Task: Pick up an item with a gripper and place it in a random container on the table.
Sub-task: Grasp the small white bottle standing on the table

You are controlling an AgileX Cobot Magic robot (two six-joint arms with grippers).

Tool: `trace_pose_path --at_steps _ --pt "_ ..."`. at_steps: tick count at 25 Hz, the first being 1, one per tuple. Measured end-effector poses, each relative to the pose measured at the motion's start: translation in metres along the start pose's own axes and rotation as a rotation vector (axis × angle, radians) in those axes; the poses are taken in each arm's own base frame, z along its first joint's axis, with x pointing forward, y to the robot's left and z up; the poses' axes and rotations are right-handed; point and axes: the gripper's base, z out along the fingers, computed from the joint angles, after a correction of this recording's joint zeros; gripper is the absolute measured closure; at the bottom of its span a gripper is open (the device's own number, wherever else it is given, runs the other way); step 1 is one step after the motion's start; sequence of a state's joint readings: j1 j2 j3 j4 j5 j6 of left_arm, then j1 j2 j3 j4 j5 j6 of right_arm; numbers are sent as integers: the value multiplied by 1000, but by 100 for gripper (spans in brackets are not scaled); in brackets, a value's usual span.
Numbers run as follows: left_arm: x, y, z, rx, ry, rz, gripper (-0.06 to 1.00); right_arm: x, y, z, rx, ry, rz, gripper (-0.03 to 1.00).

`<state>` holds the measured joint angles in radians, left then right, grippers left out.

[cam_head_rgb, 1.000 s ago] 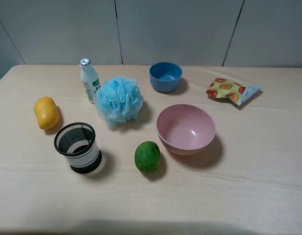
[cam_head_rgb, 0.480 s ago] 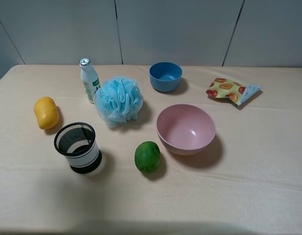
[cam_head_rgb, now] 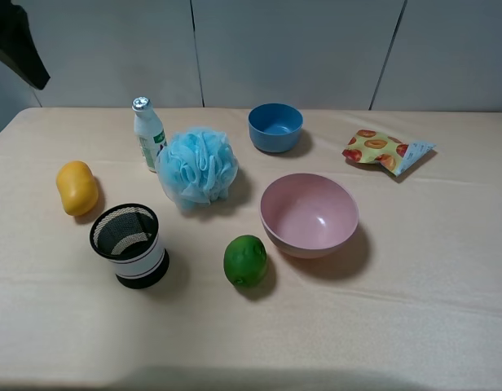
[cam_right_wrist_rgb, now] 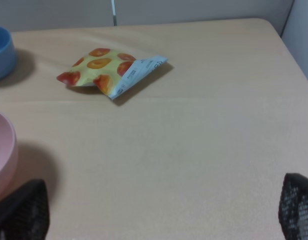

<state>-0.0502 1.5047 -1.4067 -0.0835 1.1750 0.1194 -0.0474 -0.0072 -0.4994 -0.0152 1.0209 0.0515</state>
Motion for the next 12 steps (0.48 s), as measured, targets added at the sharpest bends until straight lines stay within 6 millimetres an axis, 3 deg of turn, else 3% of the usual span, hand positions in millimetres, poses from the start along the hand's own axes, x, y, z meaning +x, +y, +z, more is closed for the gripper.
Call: trace_pose_path --at_steps 12 --pt "-64 -23 44 7 38 93 -2 0 0 0 0 0 0 27"
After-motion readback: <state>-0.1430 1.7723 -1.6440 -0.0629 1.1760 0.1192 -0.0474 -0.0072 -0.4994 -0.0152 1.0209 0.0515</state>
